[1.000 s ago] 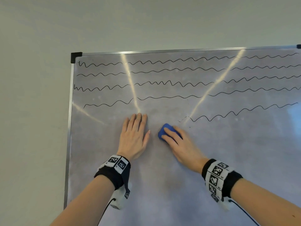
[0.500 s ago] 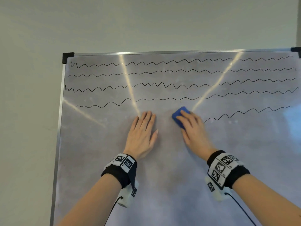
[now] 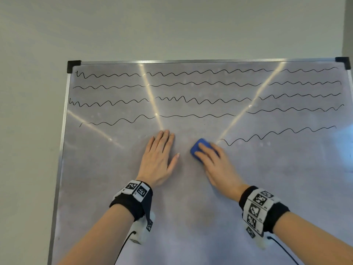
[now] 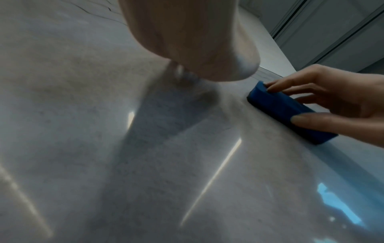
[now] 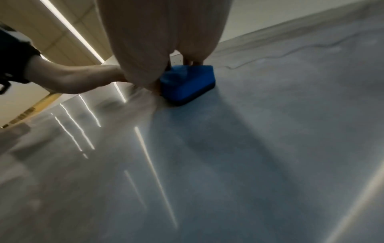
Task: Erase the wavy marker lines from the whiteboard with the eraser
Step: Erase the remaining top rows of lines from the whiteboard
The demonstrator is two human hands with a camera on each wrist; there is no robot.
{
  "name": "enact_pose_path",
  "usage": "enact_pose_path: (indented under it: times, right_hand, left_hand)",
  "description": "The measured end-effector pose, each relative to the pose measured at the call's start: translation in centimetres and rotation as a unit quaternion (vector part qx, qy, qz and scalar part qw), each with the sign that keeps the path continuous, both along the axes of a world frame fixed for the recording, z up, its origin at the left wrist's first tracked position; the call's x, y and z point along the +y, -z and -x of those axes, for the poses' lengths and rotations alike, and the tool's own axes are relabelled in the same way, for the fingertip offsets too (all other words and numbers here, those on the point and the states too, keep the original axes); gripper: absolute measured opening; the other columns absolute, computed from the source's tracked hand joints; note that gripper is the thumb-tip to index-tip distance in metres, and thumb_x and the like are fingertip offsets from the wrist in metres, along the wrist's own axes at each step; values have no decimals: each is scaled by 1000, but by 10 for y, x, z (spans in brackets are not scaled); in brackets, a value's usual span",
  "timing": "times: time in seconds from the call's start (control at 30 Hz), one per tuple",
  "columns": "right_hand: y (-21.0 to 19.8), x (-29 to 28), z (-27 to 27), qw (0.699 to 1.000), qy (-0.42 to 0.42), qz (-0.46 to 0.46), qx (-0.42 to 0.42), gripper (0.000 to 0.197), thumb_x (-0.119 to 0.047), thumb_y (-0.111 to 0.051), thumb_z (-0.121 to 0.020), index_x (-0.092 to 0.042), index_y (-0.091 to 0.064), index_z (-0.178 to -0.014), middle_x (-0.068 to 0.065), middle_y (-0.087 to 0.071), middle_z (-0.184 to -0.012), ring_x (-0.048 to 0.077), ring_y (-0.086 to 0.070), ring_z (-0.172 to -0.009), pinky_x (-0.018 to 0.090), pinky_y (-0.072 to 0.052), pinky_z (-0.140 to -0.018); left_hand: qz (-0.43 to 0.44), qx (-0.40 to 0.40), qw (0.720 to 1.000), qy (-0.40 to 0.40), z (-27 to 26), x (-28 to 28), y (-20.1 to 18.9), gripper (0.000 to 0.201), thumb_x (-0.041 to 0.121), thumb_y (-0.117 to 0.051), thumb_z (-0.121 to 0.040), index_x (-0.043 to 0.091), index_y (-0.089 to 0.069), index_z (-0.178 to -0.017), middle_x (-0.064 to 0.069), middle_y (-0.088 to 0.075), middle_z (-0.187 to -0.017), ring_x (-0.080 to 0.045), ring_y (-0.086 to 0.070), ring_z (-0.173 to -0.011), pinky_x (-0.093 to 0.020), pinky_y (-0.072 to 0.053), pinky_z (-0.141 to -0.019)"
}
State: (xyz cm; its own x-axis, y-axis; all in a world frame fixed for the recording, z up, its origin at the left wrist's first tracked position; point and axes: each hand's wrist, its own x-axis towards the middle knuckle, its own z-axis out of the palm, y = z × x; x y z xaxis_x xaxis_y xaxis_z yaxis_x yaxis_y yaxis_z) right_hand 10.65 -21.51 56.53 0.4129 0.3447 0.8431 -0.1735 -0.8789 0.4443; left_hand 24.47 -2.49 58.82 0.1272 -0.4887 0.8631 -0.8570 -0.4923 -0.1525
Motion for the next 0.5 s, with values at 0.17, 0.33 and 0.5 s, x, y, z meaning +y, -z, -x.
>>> enact_pose_path:
  times: [0.17,0.33,0.5]
  right_hand:
    - [-33,-28,17,999,8,-39,-31,68,8,-71,-62,-4,-49,-125,18,-53,-130,38,-41,-116,42,-34,-101]
    - [2,-18,13,1000,11,-12,19,73,5,-69,-63,-9,-43,-130,16,-49,-135,43,-46,-118,45,-38,-101]
    - [-27,-40,25,997,12,-77,-29,64,6,-68,-68,-7,-47,-127,17,-50,-133,40,-43,-115,42,-34,-100]
  left_hand:
    - [-11,-13,1000,-14,-1,1,0,68,52,-23,-98,10,-28,-152,-10,-27,-158,-25,-20,-148,-40,-8,-120]
    - [6,-13,1000,-27,6,-3,-1,66,49,-28,-97,8,-34,-149,-12,-37,-153,-27,-28,-144,-42,-11,-118]
    - [26,-35,999,-33,23,-20,-7,59,39,-31,-97,5,-43,-143,-17,-45,-144,-35,-36,-137,-49,-15,-115]
